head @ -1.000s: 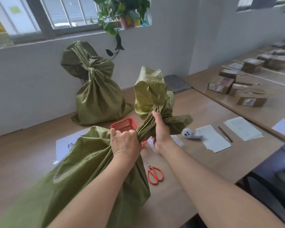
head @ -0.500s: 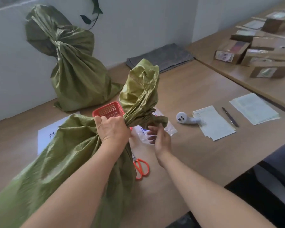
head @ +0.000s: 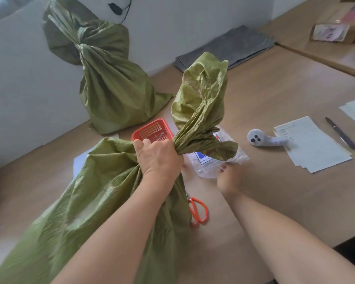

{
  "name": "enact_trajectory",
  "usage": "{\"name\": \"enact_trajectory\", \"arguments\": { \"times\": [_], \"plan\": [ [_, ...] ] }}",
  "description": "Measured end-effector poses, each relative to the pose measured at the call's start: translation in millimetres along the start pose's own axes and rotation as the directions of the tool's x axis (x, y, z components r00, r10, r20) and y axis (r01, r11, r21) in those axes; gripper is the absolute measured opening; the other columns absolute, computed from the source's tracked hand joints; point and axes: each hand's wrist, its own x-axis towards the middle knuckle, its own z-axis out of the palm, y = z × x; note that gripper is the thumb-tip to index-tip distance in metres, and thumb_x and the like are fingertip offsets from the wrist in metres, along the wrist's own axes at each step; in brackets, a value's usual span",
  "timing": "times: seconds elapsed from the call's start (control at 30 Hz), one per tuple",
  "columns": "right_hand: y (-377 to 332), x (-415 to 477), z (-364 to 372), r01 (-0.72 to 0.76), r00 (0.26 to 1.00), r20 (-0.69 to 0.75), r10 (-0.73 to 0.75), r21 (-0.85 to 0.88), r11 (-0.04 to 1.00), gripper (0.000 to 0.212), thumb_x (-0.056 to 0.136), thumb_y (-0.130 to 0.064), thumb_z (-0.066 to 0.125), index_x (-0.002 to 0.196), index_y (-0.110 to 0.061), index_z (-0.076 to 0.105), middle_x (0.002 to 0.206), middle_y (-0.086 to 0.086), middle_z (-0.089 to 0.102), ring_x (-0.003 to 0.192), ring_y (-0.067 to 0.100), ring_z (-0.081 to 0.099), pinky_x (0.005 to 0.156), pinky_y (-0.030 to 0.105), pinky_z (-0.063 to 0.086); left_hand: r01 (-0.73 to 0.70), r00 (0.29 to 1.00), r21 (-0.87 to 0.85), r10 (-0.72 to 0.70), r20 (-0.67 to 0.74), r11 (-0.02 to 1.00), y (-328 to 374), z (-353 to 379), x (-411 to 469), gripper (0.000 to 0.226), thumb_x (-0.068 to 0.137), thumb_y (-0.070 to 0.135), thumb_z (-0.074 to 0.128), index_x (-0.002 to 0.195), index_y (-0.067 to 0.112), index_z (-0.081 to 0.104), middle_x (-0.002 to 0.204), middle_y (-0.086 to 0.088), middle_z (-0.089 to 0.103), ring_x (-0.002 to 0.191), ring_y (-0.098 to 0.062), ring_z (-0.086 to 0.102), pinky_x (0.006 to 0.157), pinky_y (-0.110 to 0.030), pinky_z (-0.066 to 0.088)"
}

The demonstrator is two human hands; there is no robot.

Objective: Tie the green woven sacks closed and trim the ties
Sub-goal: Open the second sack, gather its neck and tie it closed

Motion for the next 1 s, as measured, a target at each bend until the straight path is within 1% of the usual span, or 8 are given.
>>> {"name": "enact_trajectory", "arguments": {
  "times": [0.07, 0.17, 0.23, 0.33, 0.53, 0.73, 0.9, 1.0],
  "plan": [
    [10, 11, 7, -0.038, 0.998, 0.057, 0.042, -0.071, 0.997, 0.019, 0.094, -0.013, 0.059, 0.106, -0.014, 0.073, 0.107, 0.014, 0.070, 0.104, 0.037, 0.065, 0.087, 0.039, 0.049, 0.002, 1.000, -0.001, -0.002, -0.006, 1.000, 0, 2, 1, 0.019, 0.085, 0.030, 0.052, 0.072, 0.022, 0.062, 0.069, 0.000, 0.059, 0.083, -0.025, 0.047, 0.094, -0.043, 0.023],
    [19, 18, 21, -0.032, 0.999, -0.035, 0.033, 0.017, 0.999, 0.023, 0.086, -0.005, 0.060, 0.101, -0.021, 0.064, 0.102, 0.010, 0.071, 0.096, 0.035, 0.065, 0.083, 0.045, 0.054, -0.004, 1.000, 0.001, 0.004, -0.014, 1.000, 0, 4, 2, 0.020, 0.085, 0.031, 0.051, 0.073, 0.021, 0.063, 0.070, 0.001, 0.060, 0.084, -0.026, 0.050, 0.095, -0.044, 0.026],
    [8, 11, 14, -0.010, 0.997, -0.078, 0.013, 0.037, 0.999, 0.023, 0.086, 0.000, 0.064, 0.102, -0.016, 0.063, 0.098, 0.011, 0.070, 0.092, 0.036, 0.065, 0.080, 0.042, 0.050, -0.007, 1.000, -0.002, 0.007, -0.009, 1.000, -1, 4, 2, 0.021, 0.085, 0.034, 0.050, 0.073, 0.022, 0.063, 0.073, 0.000, 0.062, 0.086, -0.026, 0.051, 0.097, -0.044, 0.027],
    [3, 14, 12, -0.001, 0.999, -0.048, -0.002, -0.065, 0.998, 0.018, 0.092, -0.008, 0.069, 0.109, -0.007, 0.066, 0.104, 0.018, 0.071, 0.102, 0.040, 0.066, 0.082, 0.041, 0.047, -0.010, 1.000, -0.015, 0.010, -0.012, 1.000, -1, 4, 3, 0.022, 0.086, 0.035, 0.049, 0.071, 0.023, 0.059, 0.073, 0.000, 0.062, 0.086, -0.027, 0.052, 0.097, -0.045, 0.028],
    [2, 12, 14, 0.020, 0.999, -0.042, -0.027, -0.165, 0.986, 0.017, 0.098, -0.012, 0.062, 0.111, -0.005, 0.069, 0.110, 0.021, 0.071, 0.107, 0.042, 0.065, 0.082, 0.041, 0.046, -0.014, 1.000, -0.015, 0.013, -0.018, 1.000, -5, 5, 1, 0.022, 0.087, 0.038, 0.050, 0.071, 0.024, 0.056, 0.073, 0.000, 0.061, 0.086, -0.027, 0.051, 0.095, -0.046, 0.030],
    [-7, -12, 3, 0.042, 0.996, -0.080, -0.041, 0.004, 0.999, 0.024, 0.079, -0.003, 0.063, 0.103, 0.002, 0.066, 0.098, 0.024, 0.068, 0.094, 0.044, 0.066, 0.078, 0.044, 0.050, -0.014, 1.000, -0.029, 0.014, 0.020, 0.999, -16, -2, -8, 0.020, 0.085, 0.039, 0.049, 0.071, 0.025, 0.053, 0.073, 0.001, 0.059, 0.087, -0.027, 0.050, 0.095, -0.045, 0.030],
    [-41, -37, -28, 0.221, 0.967, -0.138, -0.212, 0.053, 0.974, 0.038, 0.084, -0.004, 0.065, 0.121, -0.007, 0.070, 0.118, 0.018, 0.067, 0.112, 0.039, 0.062, 0.087, 0.039, 0.050, 0.005, 0.999, -0.082, -0.001, 0.052, 0.997, -41, -20, -18, 0.022, 0.085, 0.039, 0.049, 0.069, 0.024, 0.049, 0.073, 0.001, 0.058, 0.087, -0.026, 0.049, 0.096, -0.045, 0.032],
    [-70, -53, -46, 0.289, 0.945, -0.159, -0.285, 0.001, 0.957, 0.037, 0.091, -0.001, 0.062, 0.127, -0.004, 0.068, 0.124, 0.019, 0.065, 0.117, 0.038, 0.058, 0.087, 0.030, 0.039, 0.035, 0.999, -0.116, -0.032, 0.028, 0.993, -64, -31, -21, 0.020, 0.085, 0.033, 0.052, 0.068, 0.024, 0.051, 0.069, 0.003, 0.055, 0.083, -0.026, 0.050, 0.096, -0.045, 0.033]
  ]
}}
